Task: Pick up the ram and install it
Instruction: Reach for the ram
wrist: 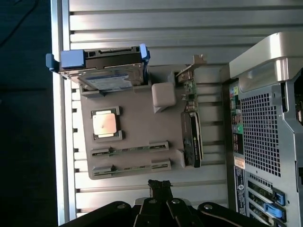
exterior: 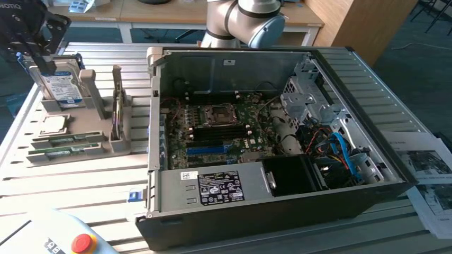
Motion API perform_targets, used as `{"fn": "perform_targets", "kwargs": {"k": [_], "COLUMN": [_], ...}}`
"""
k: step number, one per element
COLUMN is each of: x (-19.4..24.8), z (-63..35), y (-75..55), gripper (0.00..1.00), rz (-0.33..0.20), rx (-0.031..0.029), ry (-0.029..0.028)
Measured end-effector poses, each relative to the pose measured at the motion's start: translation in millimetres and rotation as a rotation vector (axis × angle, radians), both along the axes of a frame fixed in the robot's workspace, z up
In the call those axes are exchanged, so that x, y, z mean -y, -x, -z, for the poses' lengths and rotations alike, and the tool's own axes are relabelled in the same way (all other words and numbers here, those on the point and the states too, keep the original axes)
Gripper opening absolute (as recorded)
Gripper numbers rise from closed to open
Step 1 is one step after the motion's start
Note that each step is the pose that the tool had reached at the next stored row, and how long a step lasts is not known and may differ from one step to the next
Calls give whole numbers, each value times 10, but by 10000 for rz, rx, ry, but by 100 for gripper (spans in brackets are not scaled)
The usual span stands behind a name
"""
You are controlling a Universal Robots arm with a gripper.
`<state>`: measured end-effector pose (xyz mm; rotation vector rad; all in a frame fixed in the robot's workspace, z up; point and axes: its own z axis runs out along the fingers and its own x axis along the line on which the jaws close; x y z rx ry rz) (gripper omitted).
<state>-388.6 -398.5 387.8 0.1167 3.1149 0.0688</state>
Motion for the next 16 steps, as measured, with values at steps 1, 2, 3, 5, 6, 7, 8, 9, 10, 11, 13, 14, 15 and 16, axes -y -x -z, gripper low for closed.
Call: {"fn": "perform_targets", "kwargs": {"k": [1, 2, 3, 5, 6, 7, 8, 9, 10, 11, 13, 14, 15, 16], "x": [0, 0, 0, 0, 0, 0, 0, 0, 0, 0, 0, -4, -18, -44], "z": [0, 1, 1, 2, 2, 2, 2, 2, 3, 2, 2, 2, 2, 3], "y": [33, 66, 98, 163, 193, 218, 233, 235, 235, 234, 235, 236, 237, 236], "gripper": [10, 10, 10, 10, 10, 10, 10, 10, 10, 10, 10, 10, 10, 10], "rz": [0, 0, 0, 0, -1, -1, 0, 0, -1, -1, -1, 1, 1, 1], "rx": [0, 0, -1, -2, -2, -3, -3, -3, -3, -3, -3, -3, -5, -3], "ry": [0, 0, 0, 0, 0, 0, 0, 0, 0, 0, 0, 0, -2, 1]}}
